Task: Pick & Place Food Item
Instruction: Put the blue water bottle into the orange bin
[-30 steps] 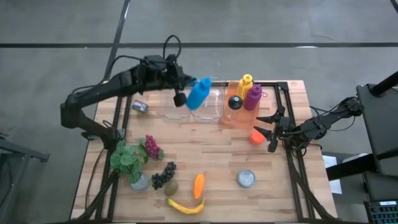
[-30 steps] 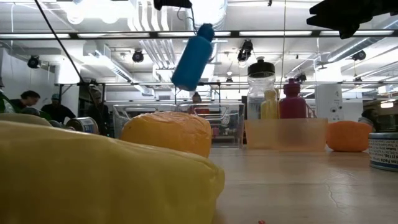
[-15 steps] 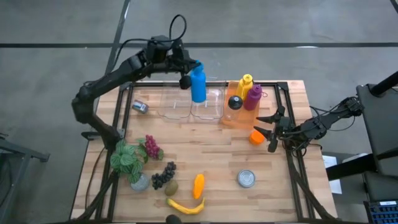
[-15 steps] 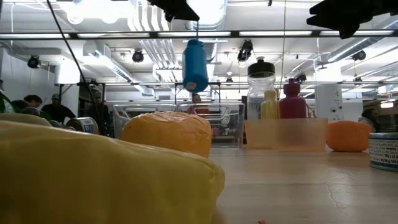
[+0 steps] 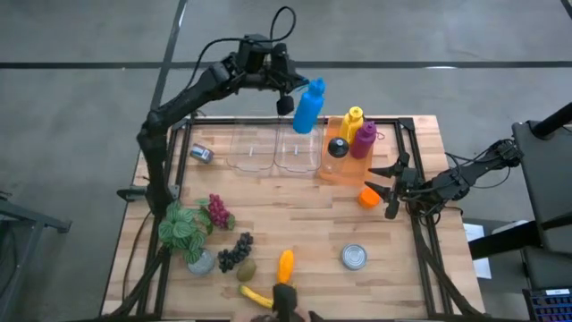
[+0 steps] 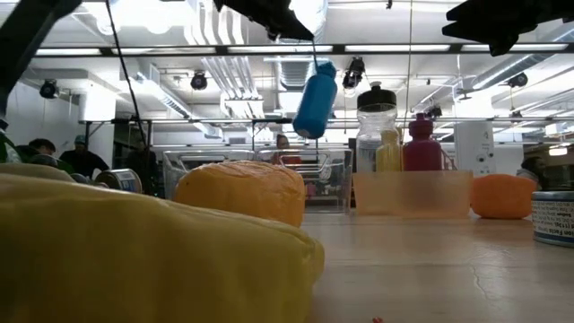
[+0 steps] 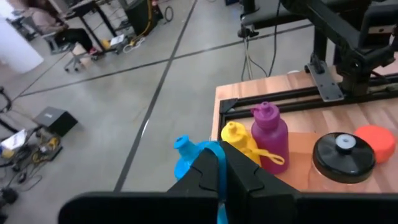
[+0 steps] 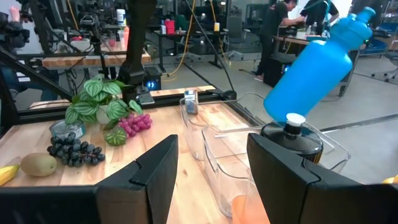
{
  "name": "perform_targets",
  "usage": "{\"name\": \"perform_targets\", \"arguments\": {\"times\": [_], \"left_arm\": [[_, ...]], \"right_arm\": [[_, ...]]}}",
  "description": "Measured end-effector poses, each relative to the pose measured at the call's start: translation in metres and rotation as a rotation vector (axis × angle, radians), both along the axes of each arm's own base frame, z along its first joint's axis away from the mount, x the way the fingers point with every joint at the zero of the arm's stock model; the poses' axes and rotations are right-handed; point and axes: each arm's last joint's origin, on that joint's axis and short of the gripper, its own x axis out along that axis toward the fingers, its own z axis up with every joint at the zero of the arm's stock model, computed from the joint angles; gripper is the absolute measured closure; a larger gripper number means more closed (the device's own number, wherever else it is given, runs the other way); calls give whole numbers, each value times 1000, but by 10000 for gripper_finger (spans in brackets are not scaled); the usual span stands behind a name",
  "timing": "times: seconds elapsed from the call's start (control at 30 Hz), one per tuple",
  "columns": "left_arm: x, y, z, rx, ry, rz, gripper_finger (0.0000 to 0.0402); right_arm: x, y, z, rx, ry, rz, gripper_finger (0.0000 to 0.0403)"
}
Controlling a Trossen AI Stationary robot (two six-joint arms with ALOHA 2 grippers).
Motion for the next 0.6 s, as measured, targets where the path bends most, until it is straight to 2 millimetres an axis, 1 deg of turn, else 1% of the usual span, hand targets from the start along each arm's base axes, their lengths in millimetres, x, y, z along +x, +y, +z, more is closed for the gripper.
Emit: {"name": "perform_targets", "arguments": {"times": [0.1,0.23,0.6], "left_arm": [[7,7,-5,10,8,-13,398],[11,9,-9,19,7,-29,398],[14,7,-11,12,-4,-117,398]], "right_arm": [[0,0,0,-1,1,0,213],[0,0,0,-1,1,0,213],[0,0,0,0,0,0,213]]}}
